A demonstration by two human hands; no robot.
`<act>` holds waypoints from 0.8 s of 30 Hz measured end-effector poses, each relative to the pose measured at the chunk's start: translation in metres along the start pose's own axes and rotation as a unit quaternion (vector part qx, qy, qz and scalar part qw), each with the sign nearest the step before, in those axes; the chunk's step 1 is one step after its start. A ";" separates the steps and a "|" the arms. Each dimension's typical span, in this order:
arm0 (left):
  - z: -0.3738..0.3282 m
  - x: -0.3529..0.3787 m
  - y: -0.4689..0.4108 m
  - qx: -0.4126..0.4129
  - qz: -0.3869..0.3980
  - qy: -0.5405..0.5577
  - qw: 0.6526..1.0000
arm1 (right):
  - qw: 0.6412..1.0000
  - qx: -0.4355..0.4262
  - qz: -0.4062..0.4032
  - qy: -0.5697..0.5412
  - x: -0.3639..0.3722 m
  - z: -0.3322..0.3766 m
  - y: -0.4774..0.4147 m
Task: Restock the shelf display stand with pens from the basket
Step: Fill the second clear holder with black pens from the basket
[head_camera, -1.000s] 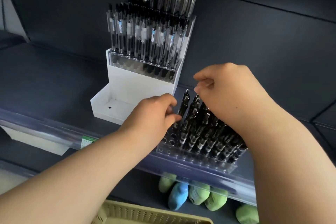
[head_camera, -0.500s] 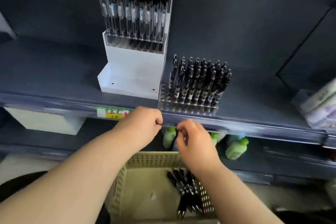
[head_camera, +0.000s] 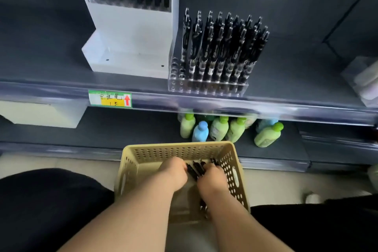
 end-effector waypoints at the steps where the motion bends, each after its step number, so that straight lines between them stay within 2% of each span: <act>1: 0.004 0.006 -0.005 -0.020 -0.001 0.018 1.000 | 1.000 0.005 0.006 0.006 0.004 -0.001 -0.002; 7: 0.031 0.054 -0.025 -0.164 0.031 0.143 0.976 | 0.997 0.008 0.033 0.062 0.027 -0.008 -0.012; 12: 0.036 0.073 -0.032 -0.232 0.056 0.231 0.943 | 0.993 0.006 0.060 0.106 0.028 -0.010 -0.020; 19: 0.037 0.084 -0.032 -0.253 0.099 0.309 0.911 | 0.984 -0.053 0.085 0.147 0.035 0.003 -0.021; 24: 0.031 0.082 -0.024 -0.213 0.119 0.380 0.892 | 0.992 -0.052 0.064 0.098 0.034 0.003 -0.018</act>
Point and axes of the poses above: each hand's wrist, its own y-axis away from the middle knuckle, its own x-axis out of the palm, z = x × y, the point moved 8 cm from there along -y, towards the middle knuckle, and after that the axes turned 10 degrees about -x, right-handed, at the moved point
